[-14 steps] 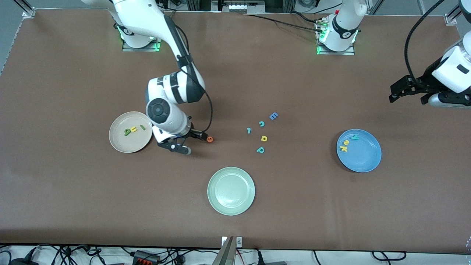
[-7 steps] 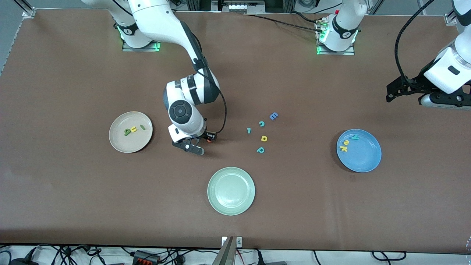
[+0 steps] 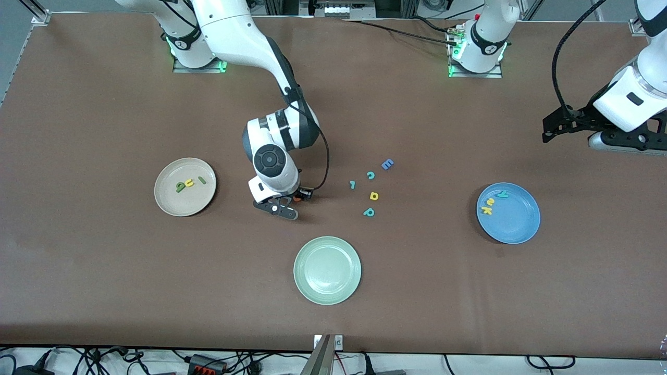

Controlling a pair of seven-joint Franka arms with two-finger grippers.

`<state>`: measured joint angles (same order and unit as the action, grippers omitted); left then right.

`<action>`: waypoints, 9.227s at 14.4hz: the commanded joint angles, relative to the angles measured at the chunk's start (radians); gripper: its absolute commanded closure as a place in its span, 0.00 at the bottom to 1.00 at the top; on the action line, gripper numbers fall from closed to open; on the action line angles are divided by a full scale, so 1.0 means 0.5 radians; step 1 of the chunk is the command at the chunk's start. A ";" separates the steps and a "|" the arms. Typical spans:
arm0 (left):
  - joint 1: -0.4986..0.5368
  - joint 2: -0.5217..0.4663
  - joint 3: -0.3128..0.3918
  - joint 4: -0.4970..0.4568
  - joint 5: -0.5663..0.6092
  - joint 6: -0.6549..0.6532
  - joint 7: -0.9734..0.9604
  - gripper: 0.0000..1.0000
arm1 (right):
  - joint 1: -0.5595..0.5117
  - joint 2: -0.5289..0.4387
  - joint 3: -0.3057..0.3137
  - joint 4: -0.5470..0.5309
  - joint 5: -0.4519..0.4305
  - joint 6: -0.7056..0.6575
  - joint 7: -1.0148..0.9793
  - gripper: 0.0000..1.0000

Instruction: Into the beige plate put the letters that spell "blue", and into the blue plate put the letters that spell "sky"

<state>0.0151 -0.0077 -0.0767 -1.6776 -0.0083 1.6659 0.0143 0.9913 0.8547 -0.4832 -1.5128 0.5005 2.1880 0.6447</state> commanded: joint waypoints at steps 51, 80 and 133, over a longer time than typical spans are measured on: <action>0.013 -0.015 0.000 0.011 0.007 -0.037 0.023 0.00 | -0.176 -0.062 -0.761 -0.389 0.079 -0.535 -1.814 0.85; 0.016 -0.015 0.000 0.011 0.007 -0.037 0.023 0.00 | -0.206 -0.282 -0.908 0.255 0.034 -0.869 -1.323 0.00; 0.016 -0.012 0.003 0.011 0.007 -0.040 0.023 0.00 | -2.081 -1.786 1.003 -0.398 -1.130 -1.032 -1.341 0.00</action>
<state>0.0209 -0.0077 -0.0757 -1.6773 -0.0083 1.6605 0.0143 -0.0481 -0.0204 0.0138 -1.6987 -0.0477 1.6738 -0.0148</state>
